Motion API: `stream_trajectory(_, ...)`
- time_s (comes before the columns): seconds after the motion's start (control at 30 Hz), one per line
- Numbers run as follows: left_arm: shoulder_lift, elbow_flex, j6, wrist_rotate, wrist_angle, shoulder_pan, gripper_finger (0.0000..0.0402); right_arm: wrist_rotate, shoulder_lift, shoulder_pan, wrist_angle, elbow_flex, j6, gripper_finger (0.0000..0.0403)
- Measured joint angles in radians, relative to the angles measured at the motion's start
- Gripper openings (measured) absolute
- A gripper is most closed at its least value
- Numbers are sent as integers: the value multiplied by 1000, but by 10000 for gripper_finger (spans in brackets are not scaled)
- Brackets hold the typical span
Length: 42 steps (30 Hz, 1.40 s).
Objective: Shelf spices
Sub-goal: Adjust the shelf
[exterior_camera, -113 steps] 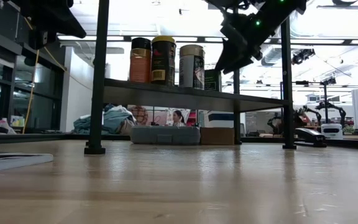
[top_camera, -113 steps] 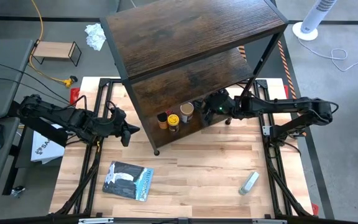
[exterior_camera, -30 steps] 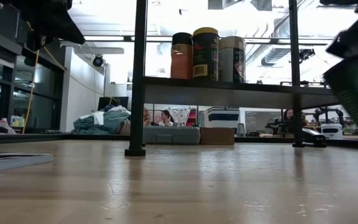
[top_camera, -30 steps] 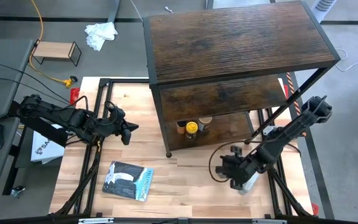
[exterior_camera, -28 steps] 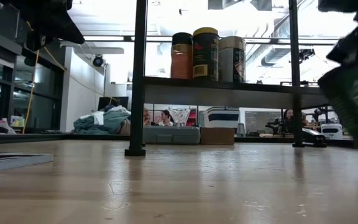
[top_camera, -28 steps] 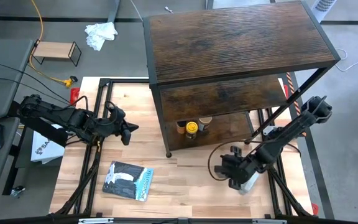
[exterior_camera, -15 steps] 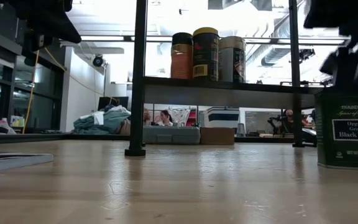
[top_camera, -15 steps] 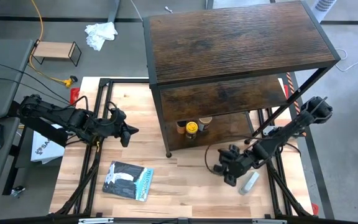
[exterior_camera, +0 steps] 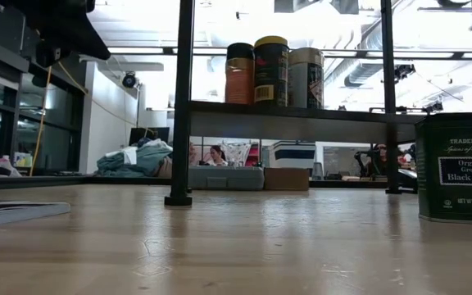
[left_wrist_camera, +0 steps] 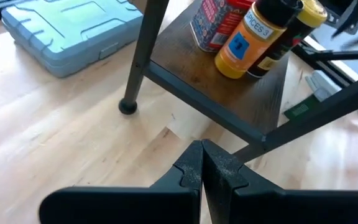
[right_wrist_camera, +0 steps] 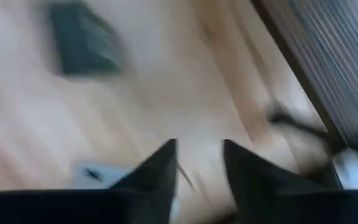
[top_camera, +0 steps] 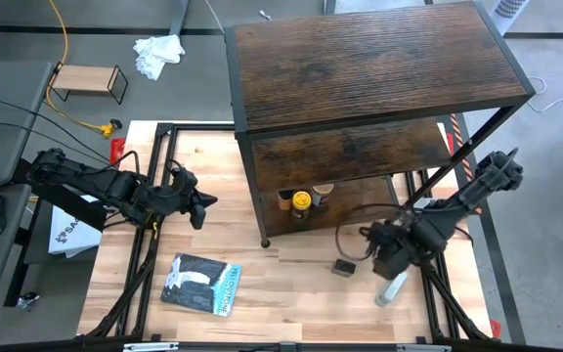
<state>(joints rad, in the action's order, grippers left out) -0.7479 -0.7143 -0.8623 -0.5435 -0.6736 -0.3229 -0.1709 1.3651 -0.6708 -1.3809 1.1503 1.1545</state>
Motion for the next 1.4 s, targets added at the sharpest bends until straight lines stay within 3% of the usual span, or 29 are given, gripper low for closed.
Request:
stream_trajectory(0.1, 0, 0, 9, -29, -16, 0, 1, 50, 0, -44, -138, -8, 187, 20)
stream_trajectory(0.5, 0, 0, 10, -99, -56, 4, 1, 106, -10, -54, -190, -280, 771, 1)
stream_trajectory(0.63, 0, 0, 3, -100, -72, 4, 1, 66, -11, -22, -189, -356, 776, 0)
stream_trajectory(0.87, 0, 0, -23, -101, -72, 5, 1, -237, -13, 84, -191, -352, 667, 0)
stream_trajectory(1.0, 0, 0, -26, -101, -71, 5, 1, -338, -13, 147, -189, -342, 575, 0)
stream_trajectory(1.2, 0, 0, -83, -97, -46, 5, 1, -524, -17, 209, -171, -340, 563, 0)
stream_trajectory(1.4, 0, 0, -48, -3, 27, 4, 1, -633, -69, 265, -47, -340, 466, 0)
